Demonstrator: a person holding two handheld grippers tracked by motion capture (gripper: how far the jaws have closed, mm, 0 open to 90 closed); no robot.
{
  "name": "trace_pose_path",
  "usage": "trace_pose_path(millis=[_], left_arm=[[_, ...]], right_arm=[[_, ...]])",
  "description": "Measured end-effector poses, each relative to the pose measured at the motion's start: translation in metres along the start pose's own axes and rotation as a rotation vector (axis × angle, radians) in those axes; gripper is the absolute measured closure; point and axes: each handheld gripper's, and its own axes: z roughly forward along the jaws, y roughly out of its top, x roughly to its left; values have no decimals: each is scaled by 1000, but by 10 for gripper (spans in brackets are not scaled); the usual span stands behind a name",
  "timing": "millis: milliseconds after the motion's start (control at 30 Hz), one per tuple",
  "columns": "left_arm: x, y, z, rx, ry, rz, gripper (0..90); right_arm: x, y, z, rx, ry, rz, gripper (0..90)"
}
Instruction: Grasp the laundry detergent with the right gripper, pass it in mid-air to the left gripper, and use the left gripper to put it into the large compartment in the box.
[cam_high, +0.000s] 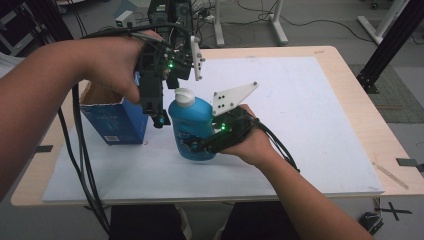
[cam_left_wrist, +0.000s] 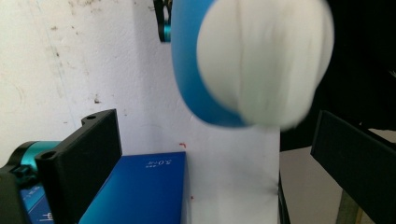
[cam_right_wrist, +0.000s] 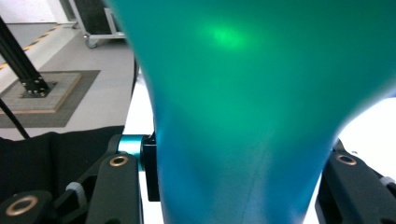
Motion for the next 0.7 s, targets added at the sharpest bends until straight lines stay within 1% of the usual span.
trace_pose_path(millis=[33, 100, 167, 300, 333, 400, 533, 700], left_arm=[[0, 1, 0, -1, 0, 1, 17], [-1, 2, 0, 5, 2, 2, 18], [-2, 4, 0, 8, 0, 1, 17], [-3, 7, 2, 21, -2, 7, 17], [-3, 7, 2, 24, -1, 14, 17], [-5, 9, 2, 21, 4, 12, 17], [-5, 10, 3, 27, 14, 16, 17], [-5, 13, 5, 34, 21, 17, 17]], right_arm=[[-1, 2, 2, 4, 8, 3, 464], [-1, 4, 3, 5, 11, 3, 464], [-3, 10, 9, 17, 15, -2, 465], [-6, 16, 14, 12, 26, 3, 465], [-7, 17, 15, 9, 27, 1, 464], [-7, 19, 17, 10, 29, 3, 464], [-7, 22, 20, 8, 42, 2, 464], [-8, 23, 21, 5, 42, 11, 464]])
